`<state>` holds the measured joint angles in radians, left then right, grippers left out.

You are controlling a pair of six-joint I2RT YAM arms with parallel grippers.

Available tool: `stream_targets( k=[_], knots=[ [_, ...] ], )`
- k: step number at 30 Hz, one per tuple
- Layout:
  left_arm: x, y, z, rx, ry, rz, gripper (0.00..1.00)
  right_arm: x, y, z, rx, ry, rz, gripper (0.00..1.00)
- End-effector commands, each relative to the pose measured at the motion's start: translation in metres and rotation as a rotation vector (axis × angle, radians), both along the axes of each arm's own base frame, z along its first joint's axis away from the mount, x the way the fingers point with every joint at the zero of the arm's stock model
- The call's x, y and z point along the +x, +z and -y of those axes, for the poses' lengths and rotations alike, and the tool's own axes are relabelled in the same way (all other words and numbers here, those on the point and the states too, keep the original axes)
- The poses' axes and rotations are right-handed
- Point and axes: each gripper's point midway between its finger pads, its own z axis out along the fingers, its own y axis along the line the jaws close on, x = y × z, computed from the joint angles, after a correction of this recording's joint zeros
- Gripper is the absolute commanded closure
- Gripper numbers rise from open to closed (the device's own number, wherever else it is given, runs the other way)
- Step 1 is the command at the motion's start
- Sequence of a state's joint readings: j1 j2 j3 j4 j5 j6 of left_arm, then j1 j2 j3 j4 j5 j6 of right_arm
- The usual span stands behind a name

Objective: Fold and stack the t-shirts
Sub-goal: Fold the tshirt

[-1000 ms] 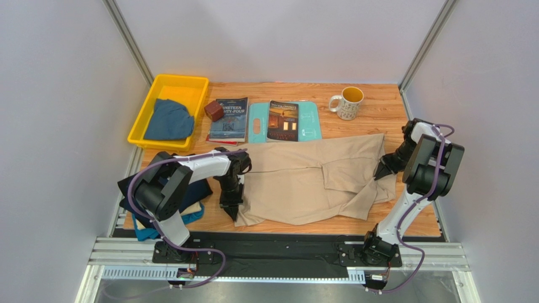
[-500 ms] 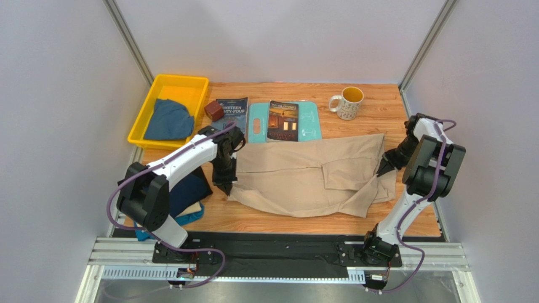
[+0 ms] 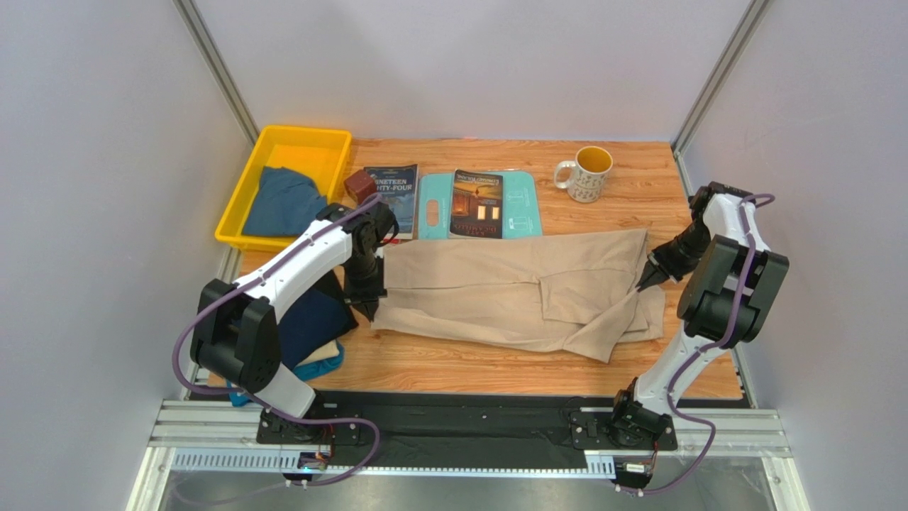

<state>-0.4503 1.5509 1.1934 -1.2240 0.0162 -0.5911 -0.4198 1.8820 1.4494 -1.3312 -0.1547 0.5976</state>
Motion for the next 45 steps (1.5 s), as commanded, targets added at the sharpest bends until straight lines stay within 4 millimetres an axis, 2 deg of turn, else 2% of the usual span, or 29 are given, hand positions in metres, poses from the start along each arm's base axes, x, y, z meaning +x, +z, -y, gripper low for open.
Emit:
stream_targets(
  k=[1,7,11,16,24,28,31,36,41,44,45],
  knots=[
    [0.014,0.024,-0.01,0.021,-0.009,0.082,1.0,0.015,0.028,-0.011,0.04,0.005,0.116,1.0],
    [0.017,0.04,-0.018,0.032,0.013,0.158,1.0,0.013,0.043,-0.015,0.012,0.015,0.179,1.0],
    [0.02,0.051,-0.026,0.058,0.016,0.202,1.0,0.01,0.051,-0.028,0.047,0.004,0.227,1.0],
    [0.01,0.057,-0.03,0.031,0.02,0.257,1.0,0.001,0.068,-0.039,0.038,0.004,0.308,1.0],
    [-0.028,0.033,-0.039,0.012,0.029,0.204,1.0,-0.032,0.071,-0.049,-0.001,0.018,0.348,1.0],
    [-0.035,0.032,-0.047,0.038,0.029,0.203,1.0,-0.041,0.071,-0.046,-0.048,0.018,0.37,1.0],
    [-0.026,0.031,-0.053,0.089,0.028,0.217,1.0,-0.033,0.068,-0.04,-0.081,0.012,0.398,1.0],
    [0.003,0.036,-0.061,0.189,0.028,0.247,1.0,-0.004,0.07,-0.03,-0.092,0.015,0.448,1.0],
    [0.035,0.033,-0.061,0.246,0.035,0.247,1.0,0.033,0.088,-0.015,-0.112,0.037,0.506,1.0],
    [0.052,0.025,-0.059,0.258,0.018,0.218,1.0,0.052,0.09,-0.011,-0.1,0.042,0.516,1.0],
    [0.055,0.017,-0.06,0.281,0.009,0.181,1.0,0.058,0.09,-0.012,-0.087,0.047,0.523,1.0]
  ],
)
